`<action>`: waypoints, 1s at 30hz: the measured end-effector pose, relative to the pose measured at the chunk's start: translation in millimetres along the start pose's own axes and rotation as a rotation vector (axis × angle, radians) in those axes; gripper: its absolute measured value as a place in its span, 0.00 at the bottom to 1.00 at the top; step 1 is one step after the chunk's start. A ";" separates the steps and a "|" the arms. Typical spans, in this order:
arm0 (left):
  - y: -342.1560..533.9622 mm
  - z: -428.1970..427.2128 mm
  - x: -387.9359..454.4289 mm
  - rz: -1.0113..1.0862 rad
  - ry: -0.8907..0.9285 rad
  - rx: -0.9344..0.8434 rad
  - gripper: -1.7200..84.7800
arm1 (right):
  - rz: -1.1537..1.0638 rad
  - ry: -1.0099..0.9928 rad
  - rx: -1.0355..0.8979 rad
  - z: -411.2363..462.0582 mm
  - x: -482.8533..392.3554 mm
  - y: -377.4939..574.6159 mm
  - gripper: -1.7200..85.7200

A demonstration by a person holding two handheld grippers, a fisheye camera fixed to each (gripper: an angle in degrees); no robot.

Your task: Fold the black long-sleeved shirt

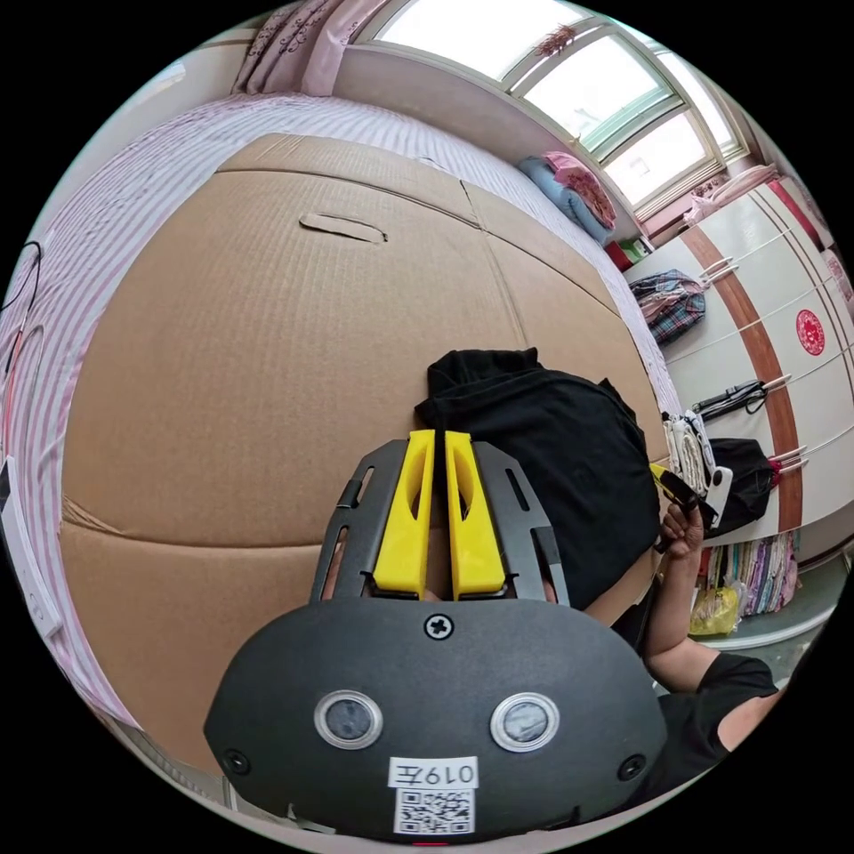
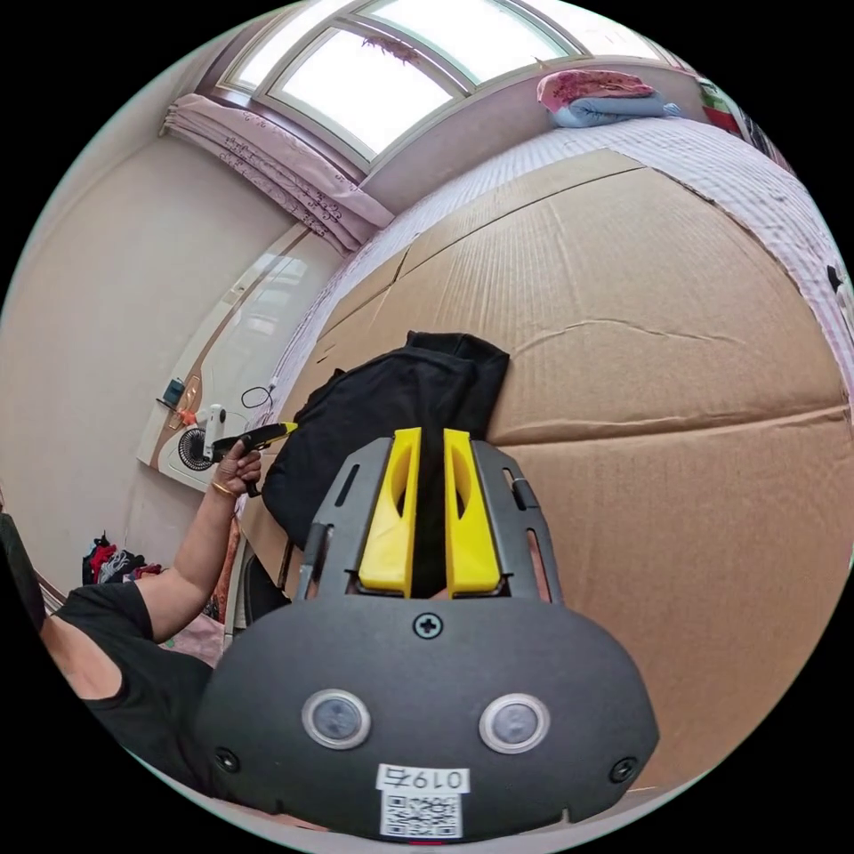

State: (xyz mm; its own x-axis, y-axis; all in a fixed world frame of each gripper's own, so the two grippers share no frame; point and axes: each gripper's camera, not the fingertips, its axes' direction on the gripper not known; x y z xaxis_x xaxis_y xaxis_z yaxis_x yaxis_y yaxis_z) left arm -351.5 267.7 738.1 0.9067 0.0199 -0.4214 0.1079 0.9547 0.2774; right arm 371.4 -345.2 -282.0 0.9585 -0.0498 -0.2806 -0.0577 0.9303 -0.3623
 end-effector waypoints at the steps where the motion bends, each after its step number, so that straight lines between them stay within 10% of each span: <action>1: 0.2 0.6 0.2 0.001 0.002 -0.002 0.03 | 0.009 -0.023 0.012 -5.4 -1.4 -5.1 0.08; 30: 21.3 -8.0 -2.4 0.055 -0.050 0.094 0.03 | -0.092 0.210 0.048 -2.8 -78.0 -62.8 0.01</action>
State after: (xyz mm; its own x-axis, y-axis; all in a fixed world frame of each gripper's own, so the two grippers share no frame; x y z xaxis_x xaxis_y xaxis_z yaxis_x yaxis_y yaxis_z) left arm -354.7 290.4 738.1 0.9314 0.0547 -0.3599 0.0927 0.9204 0.3798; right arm 299.6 -400.8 -239.8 0.8797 -0.2049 -0.4290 0.0453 0.9344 -0.3534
